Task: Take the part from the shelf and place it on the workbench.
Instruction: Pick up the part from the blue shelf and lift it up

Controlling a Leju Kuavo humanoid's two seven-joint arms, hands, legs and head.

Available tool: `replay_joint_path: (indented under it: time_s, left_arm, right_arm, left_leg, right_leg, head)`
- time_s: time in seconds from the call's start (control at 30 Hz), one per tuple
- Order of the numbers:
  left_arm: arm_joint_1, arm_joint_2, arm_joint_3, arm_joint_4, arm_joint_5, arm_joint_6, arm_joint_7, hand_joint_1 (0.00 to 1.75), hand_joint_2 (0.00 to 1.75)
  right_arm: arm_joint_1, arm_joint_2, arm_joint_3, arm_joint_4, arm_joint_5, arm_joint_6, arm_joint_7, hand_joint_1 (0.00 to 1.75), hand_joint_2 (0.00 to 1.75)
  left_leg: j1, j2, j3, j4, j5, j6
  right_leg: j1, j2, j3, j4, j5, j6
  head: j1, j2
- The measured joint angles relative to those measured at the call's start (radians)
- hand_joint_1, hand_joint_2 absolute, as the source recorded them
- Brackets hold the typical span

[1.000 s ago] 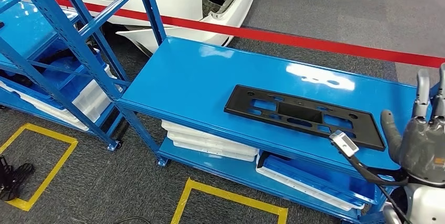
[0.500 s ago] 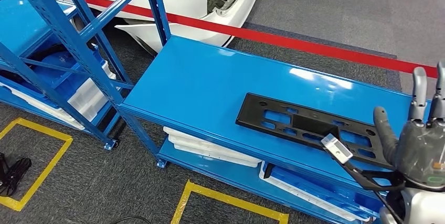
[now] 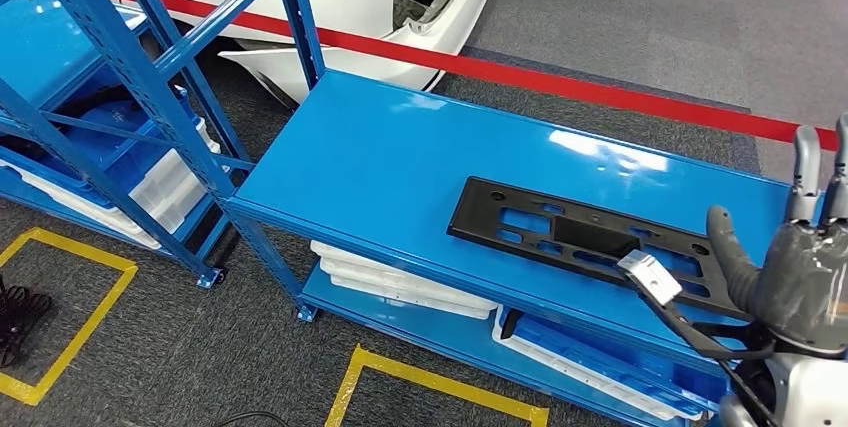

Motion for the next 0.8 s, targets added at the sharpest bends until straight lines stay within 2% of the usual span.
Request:
replay_joint_path:
  time_s: [0.2,0.33,0.57,0.8]
  left_arm:
    - [0.0,-0.008,0.001,0.0,0.021,0.006,-0.002,0.0,0.0]
    - [0.0,-0.009,0.001,0.0,0.022,0.008,-0.002,0.0,0.0]
    - [0.0,-0.009,0.001,-0.003,0.024,0.021,0.013,0.0,0.0]
    - [0.0,-0.009,0.001,-0.008,0.035,0.026,0.018,0.0,0.0]
  right_arm:
    - [0.016,0.009,0.011,0.017,-0.116,0.11,0.073,0.0,1.75]
    - [0.033,0.011,0.013,0.034,-0.148,0.138,0.108,0.0,1.75]
    - [0.036,0.011,0.014,0.082,-0.183,0.143,0.113,0.0,1.75]
    - [0.013,0.011,0.016,0.202,-0.227,0.14,0.075,0.0,1.75]
  left_leg:
    - [0.001,0.0,0.003,-0.003,0.0,0.0]
    - [0.001,0.0,0.004,-0.005,0.0,0.0]
    - [0.001,0.0,0.005,-0.005,0.0,0.0]
    - [0.001,0.0,0.005,-0.006,0.0,0.0]
  right_leg:
    - [0.001,0.0,0.002,0.0,0.0,0.0]
    - [0.001,0.0,0.002,0.0,0.0,0.0]
    - [0.001,0.0,0.002,0.0,-0.001,-0.001]
    - [0.001,0.0,0.002,0.0,-0.001,0.0]
  head:
    - [0.0,0.0]
    - [0.0,0.0]
    - [0.0,0.0]
    - [0.0,0.0]
